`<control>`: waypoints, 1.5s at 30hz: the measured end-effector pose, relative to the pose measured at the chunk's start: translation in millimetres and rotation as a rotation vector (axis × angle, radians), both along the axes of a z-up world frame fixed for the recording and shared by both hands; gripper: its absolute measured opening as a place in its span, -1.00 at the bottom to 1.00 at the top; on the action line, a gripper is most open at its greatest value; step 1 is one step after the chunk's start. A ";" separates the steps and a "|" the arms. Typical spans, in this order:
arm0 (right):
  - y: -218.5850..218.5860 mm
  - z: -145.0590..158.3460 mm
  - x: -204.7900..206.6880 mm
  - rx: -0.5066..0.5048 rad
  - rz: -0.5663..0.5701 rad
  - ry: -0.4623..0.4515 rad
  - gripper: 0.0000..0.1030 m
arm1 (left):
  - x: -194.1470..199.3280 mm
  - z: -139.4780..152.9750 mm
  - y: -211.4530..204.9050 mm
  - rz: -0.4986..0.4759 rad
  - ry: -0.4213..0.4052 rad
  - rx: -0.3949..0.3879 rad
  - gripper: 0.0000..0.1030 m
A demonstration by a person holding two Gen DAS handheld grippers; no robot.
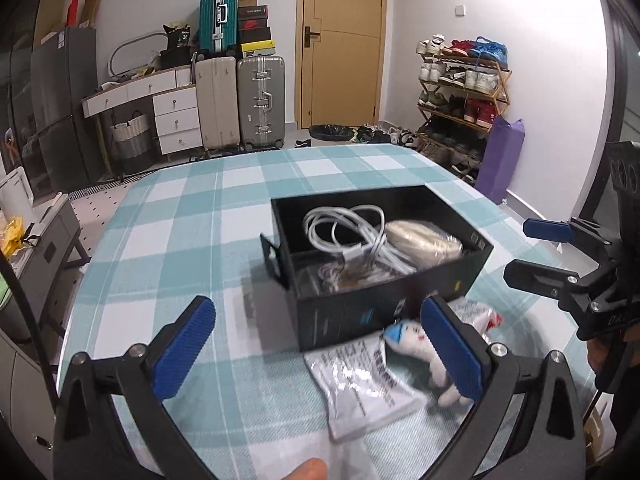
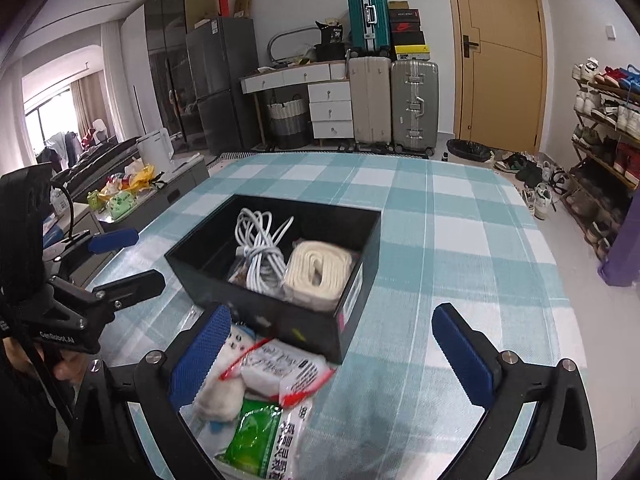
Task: Organize soft objects
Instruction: 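Withdraw both grippers from the box toward the remaining items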
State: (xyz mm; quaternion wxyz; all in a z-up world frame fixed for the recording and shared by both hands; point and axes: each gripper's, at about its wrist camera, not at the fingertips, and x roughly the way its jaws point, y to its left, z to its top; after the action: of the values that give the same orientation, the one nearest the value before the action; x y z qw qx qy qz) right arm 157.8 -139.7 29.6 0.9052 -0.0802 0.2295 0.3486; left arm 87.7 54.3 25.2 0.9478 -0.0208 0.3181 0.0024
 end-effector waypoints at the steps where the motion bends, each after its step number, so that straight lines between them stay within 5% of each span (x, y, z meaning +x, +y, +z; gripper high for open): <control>1: 0.5 -3.3 -2.4 -0.007 0.002 0.006 0.99 | -2.7 -2.3 0.8 0.006 0.005 0.002 1.00; 19: 3.4 -40.5 -30.2 -0.178 0.037 0.036 0.99 | -25.7 -8.0 -6.1 0.018 0.004 -0.007 1.00; 45: 8.2 -74.0 -12.8 -0.259 0.002 0.161 0.99 | -15.5 -31.6 -11.0 0.021 0.069 0.006 1.00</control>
State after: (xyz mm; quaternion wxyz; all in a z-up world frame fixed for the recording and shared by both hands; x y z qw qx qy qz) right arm 145.0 -131.5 -44.4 0.8657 -0.1683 0.3441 0.3222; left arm 72.2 43.3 -6.4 0.9363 -0.0208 0.3504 0.0138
